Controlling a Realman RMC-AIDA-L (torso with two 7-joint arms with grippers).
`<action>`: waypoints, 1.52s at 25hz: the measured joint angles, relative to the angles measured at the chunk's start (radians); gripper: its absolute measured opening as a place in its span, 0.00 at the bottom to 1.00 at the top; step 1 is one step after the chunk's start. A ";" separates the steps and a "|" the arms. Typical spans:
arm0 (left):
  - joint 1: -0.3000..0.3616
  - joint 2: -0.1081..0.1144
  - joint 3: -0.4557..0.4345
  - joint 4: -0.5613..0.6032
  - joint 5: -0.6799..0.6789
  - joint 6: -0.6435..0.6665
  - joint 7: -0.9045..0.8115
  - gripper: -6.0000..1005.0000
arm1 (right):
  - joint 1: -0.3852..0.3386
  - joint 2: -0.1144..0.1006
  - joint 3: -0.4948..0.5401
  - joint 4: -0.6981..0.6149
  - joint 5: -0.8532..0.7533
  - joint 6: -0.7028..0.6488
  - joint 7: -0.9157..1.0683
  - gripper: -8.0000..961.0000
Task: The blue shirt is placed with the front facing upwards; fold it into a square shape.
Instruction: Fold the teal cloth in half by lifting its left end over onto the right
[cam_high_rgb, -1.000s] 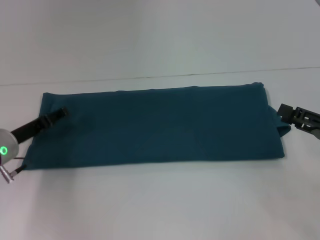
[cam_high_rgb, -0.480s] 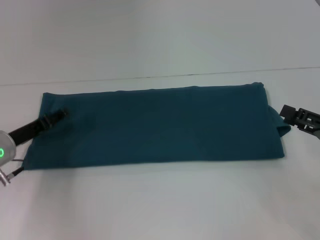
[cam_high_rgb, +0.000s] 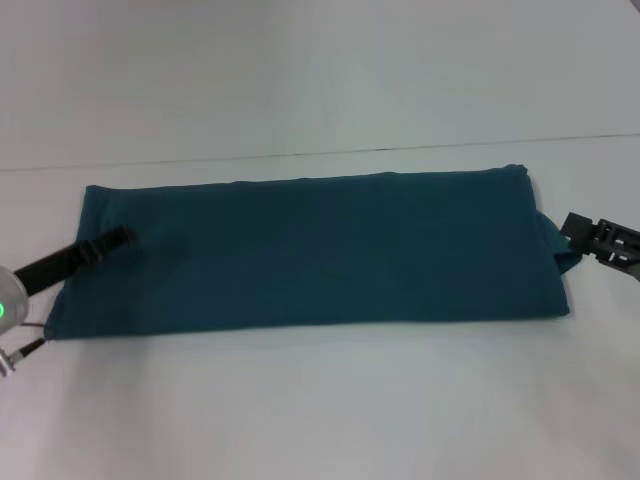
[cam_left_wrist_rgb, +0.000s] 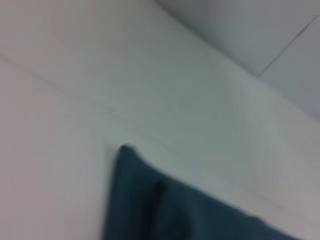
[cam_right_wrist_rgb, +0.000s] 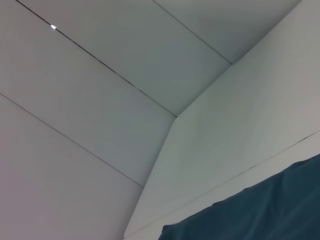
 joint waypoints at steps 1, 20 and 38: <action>0.004 0.005 0.001 0.022 0.001 0.034 -0.019 0.88 | 0.000 -0.001 0.000 0.000 0.000 -0.001 0.000 0.66; -0.071 0.049 0.109 0.165 0.427 0.081 -0.235 0.89 | 0.005 -0.002 -0.001 0.001 0.000 -0.003 -0.007 0.66; -0.081 0.053 0.135 0.069 0.490 -0.082 -0.373 0.89 | 0.007 -0.002 -0.007 0.001 0.000 0.002 -0.002 0.66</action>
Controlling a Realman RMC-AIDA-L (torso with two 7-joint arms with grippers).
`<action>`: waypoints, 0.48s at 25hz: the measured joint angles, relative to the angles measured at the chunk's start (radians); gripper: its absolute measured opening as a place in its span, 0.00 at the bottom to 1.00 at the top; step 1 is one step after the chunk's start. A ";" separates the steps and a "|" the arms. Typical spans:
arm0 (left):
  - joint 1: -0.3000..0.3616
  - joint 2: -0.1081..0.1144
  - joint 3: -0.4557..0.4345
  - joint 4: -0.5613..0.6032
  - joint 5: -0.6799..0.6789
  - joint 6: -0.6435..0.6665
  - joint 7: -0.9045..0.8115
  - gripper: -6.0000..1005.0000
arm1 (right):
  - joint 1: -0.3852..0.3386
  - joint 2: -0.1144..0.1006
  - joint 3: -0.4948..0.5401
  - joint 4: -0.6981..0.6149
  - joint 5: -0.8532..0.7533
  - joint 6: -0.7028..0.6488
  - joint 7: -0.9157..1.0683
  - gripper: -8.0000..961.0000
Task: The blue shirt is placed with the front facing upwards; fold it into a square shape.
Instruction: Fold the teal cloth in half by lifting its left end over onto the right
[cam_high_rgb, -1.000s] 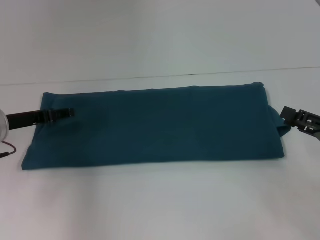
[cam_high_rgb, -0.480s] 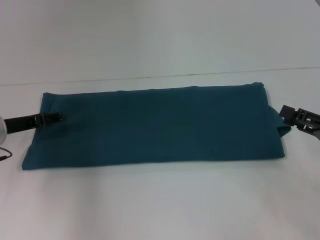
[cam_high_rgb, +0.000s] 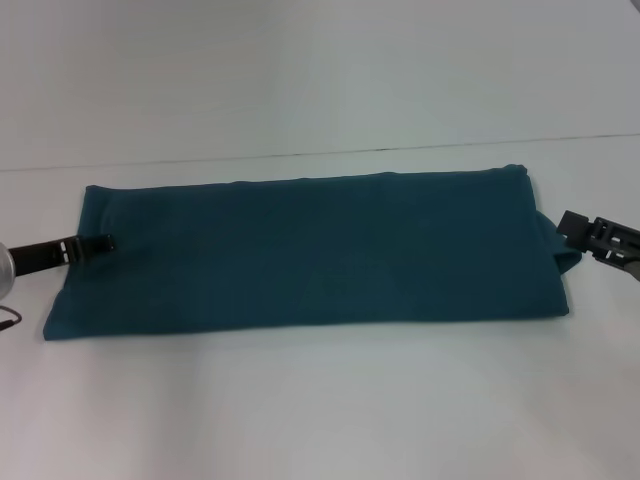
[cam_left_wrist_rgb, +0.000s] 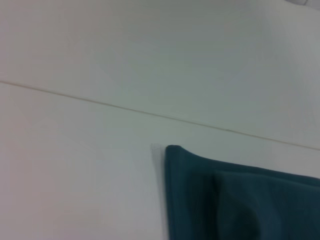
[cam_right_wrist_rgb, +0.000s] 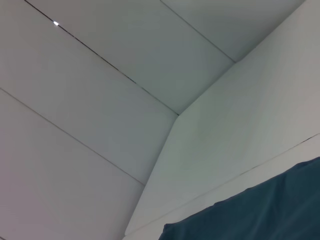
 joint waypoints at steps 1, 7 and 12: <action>-0.001 0.000 0.000 -0.006 0.003 -0.007 0.000 0.89 | -0.001 0.000 0.000 0.000 0.000 0.000 0.000 0.66; -0.005 0.000 -0.008 -0.023 0.005 -0.013 -0.003 0.89 | -0.004 0.000 0.001 0.000 0.000 0.000 -0.001 0.66; -0.007 0.001 -0.008 -0.033 0.004 -0.014 -0.011 0.89 | -0.003 0.000 0.000 0.000 0.000 0.000 -0.002 0.66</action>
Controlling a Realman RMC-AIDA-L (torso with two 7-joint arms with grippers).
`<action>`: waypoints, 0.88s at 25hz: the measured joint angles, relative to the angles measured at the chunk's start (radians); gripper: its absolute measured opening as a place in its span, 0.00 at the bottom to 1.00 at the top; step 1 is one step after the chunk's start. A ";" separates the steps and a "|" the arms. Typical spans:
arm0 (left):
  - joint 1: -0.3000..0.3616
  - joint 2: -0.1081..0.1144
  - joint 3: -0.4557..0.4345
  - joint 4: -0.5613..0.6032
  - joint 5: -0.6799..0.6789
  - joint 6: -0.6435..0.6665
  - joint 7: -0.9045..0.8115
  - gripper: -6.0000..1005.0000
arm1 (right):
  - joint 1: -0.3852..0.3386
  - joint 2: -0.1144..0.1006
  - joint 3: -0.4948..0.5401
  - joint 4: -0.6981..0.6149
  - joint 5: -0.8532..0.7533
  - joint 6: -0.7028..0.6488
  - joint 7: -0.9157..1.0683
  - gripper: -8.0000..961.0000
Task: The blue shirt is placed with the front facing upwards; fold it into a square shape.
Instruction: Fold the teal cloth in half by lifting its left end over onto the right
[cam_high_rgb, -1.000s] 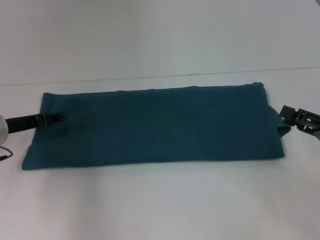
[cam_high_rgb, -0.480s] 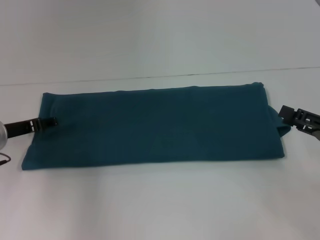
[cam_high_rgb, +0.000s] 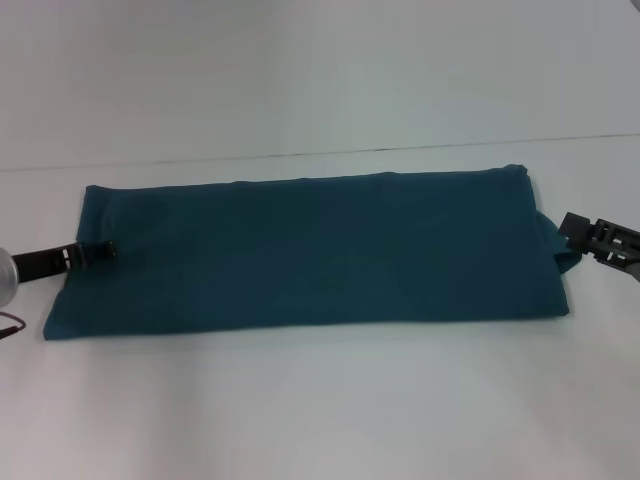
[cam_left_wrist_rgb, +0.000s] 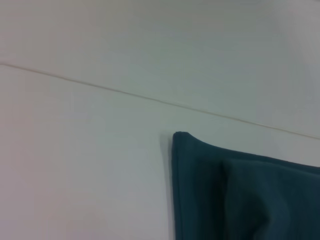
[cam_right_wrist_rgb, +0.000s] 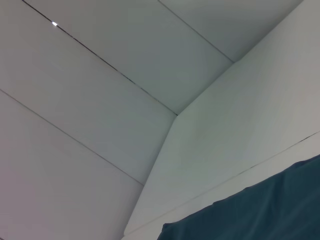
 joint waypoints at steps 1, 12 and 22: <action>-0.003 0.001 0.000 -0.006 -0.001 0.000 0.000 0.89 | 0.000 0.000 0.000 0.000 0.000 0.000 0.000 0.66; -0.013 0.004 0.001 -0.024 0.002 -0.003 -0.001 0.89 | -0.004 0.002 0.000 0.000 0.000 0.002 0.000 0.66; -0.014 0.005 0.006 -0.033 0.001 0.003 0.005 0.89 | -0.006 0.002 0.000 0.000 0.000 0.002 -0.001 0.66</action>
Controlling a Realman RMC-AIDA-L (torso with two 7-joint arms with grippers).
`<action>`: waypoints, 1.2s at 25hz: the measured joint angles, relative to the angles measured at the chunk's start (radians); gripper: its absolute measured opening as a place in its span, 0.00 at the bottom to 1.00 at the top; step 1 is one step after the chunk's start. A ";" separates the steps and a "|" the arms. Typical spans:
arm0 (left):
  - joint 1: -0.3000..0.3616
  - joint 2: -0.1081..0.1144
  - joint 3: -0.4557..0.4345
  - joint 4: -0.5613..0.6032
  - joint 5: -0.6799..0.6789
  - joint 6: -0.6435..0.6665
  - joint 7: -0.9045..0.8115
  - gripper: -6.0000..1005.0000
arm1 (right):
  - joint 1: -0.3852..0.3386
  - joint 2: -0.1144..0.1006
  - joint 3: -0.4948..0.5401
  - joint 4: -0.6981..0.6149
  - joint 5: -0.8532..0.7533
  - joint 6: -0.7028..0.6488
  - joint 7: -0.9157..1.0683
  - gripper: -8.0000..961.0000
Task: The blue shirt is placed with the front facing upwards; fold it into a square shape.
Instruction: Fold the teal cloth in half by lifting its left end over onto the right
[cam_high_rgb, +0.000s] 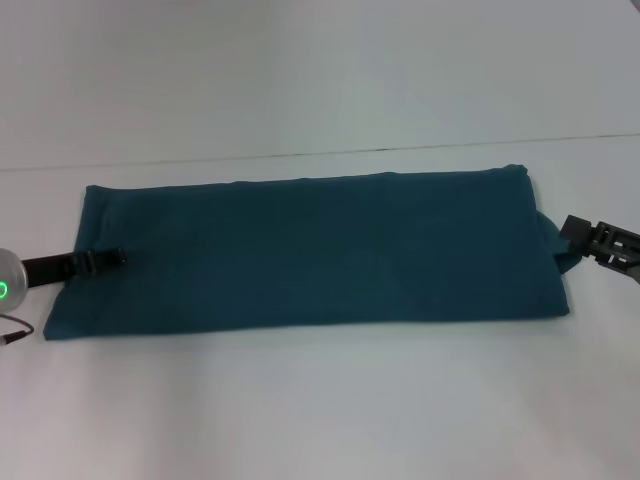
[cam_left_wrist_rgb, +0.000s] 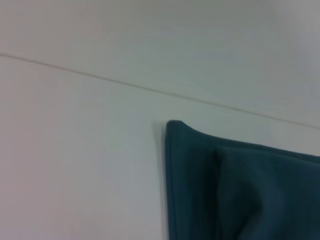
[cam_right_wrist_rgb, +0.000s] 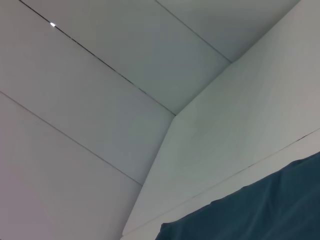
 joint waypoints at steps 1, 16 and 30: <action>-0.002 0.000 0.000 -0.003 -0.001 0.001 0.001 0.89 | 0.000 0.000 0.000 0.000 0.000 0.000 0.000 0.66; -0.027 -0.021 0.013 0.007 -0.015 0.109 0.004 0.86 | 0.002 -0.002 0.000 0.000 0.000 0.000 -0.003 0.66; -0.026 -0.058 0.014 0.076 -0.017 0.125 0.026 0.48 | 0.000 -0.002 0.005 0.006 0.000 0.000 -0.004 0.65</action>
